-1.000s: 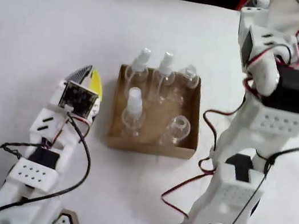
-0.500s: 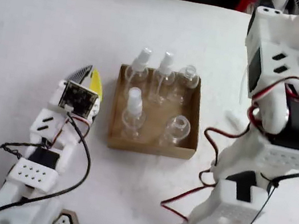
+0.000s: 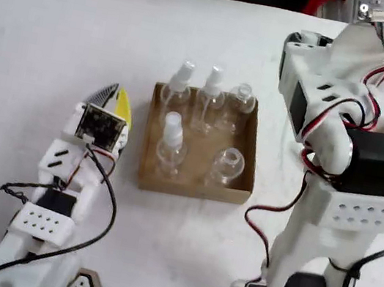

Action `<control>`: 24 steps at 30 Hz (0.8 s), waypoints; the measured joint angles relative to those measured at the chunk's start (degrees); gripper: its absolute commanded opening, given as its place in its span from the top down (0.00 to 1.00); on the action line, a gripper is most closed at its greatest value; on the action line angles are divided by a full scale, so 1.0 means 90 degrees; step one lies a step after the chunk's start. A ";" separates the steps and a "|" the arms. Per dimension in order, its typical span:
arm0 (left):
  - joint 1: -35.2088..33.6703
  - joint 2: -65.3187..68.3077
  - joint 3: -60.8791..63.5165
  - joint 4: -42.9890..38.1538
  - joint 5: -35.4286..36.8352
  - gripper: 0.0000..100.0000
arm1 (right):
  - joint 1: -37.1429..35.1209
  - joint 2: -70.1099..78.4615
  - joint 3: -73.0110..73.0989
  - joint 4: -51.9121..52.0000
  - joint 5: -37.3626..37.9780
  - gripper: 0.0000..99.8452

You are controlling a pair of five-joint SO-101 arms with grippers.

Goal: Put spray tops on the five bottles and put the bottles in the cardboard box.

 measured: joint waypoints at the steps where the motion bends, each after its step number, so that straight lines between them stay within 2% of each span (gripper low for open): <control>1: 0.0000 0.0000 0.0000 0.0000 0.0000 0.98 | 0.0020 -0.0117 0.0234 -0.0098 0.0000 0.98; 7: 0.0000 0.0000 0.0000 0.0000 0.0000 0.98 | -0.0244 -0.0488 0.1328 -0.0342 0.0000 0.98; 15: 0.0000 0.0000 0.0000 0.0000 0.0000 0.98 | -0.0264 -0.0576 0.1856 -0.1172 -0.0020 0.98; 24: 0.0000 0.0000 0.0000 0.0000 0.0000 0.98 | -0.0313 -0.1270 0.2002 -0.1455 -0.0860 0.98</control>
